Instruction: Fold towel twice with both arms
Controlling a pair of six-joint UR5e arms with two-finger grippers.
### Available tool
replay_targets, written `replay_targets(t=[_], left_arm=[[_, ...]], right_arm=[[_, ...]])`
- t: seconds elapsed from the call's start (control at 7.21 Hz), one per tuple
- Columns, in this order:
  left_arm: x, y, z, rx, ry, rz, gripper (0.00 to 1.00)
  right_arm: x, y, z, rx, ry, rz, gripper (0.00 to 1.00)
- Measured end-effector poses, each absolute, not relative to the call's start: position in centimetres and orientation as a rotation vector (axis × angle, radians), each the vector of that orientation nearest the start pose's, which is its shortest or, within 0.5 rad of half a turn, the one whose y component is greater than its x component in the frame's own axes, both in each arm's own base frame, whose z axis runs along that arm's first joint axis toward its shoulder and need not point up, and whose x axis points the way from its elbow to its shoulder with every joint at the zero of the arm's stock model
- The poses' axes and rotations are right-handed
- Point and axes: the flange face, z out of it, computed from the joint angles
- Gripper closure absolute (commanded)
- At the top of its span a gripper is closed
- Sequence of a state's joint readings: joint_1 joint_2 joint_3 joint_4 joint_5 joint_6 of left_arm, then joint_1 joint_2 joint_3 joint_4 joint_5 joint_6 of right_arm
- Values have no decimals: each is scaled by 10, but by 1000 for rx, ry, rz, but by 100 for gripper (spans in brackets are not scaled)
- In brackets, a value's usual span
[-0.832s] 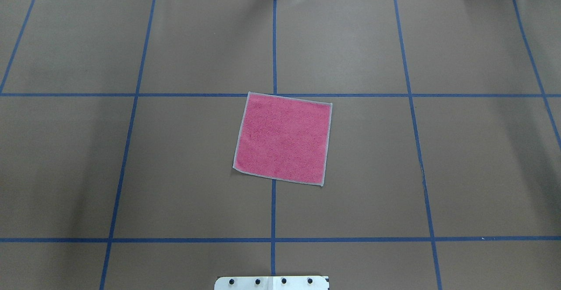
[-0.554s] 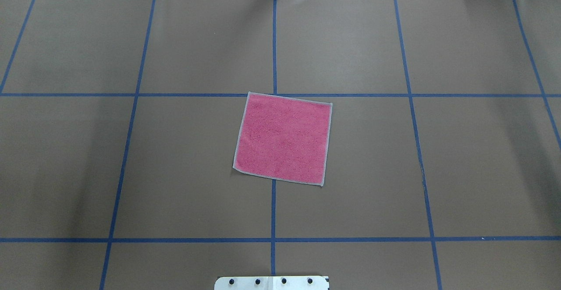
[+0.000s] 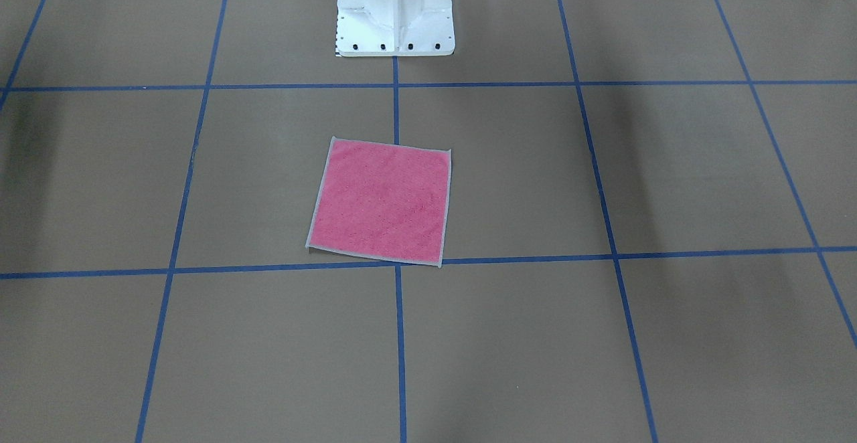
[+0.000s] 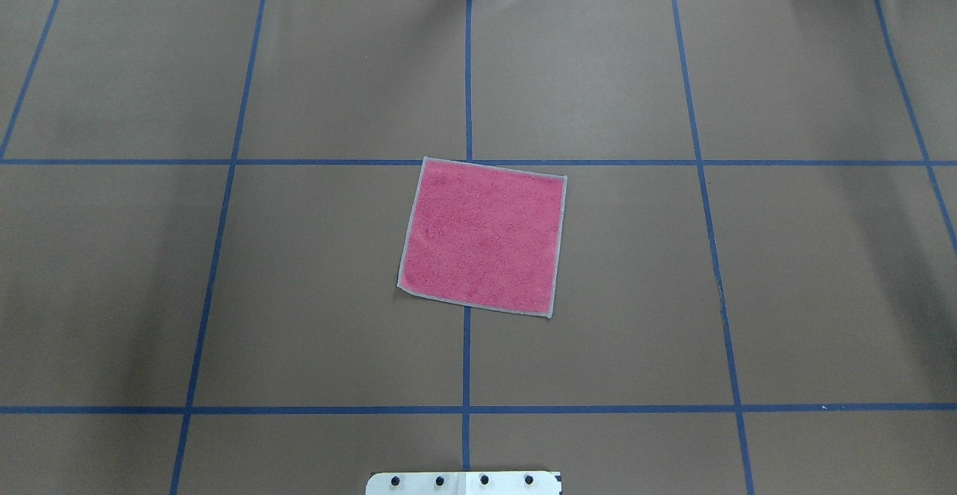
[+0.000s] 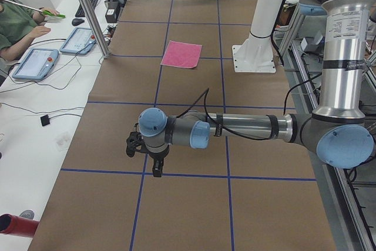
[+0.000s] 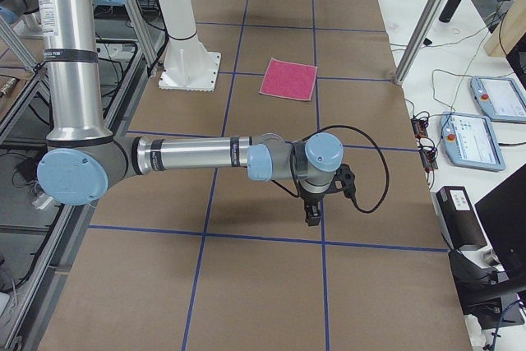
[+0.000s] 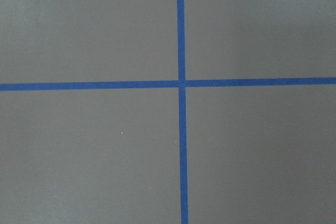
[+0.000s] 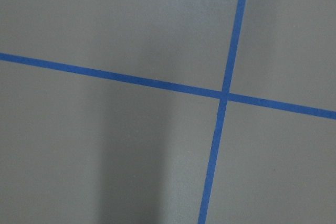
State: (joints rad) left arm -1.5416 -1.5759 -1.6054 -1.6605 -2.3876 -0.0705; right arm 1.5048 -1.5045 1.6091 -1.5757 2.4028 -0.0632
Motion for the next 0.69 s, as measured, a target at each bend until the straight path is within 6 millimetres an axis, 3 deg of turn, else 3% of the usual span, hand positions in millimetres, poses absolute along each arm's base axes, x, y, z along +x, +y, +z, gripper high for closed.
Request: replay_targets(t=[0.28, 0.42, 0.55, 0.69], left_arm=[[-38, -539, 580, 170, 828, 67, 0], [-19, -553, 556, 215, 839, 102, 0], [20, -564, 529, 229, 868, 98, 0], [78, -573, 497, 206, 917, 65, 0]], right_arm=[[10, -568, 546, 114, -849, -79, 0], [-13, -582, 511, 119, -862, -58, 0], [-43, -586, 476, 141, -874, -91, 0], [-64, -588, 446, 170, -887, -126, 0]])
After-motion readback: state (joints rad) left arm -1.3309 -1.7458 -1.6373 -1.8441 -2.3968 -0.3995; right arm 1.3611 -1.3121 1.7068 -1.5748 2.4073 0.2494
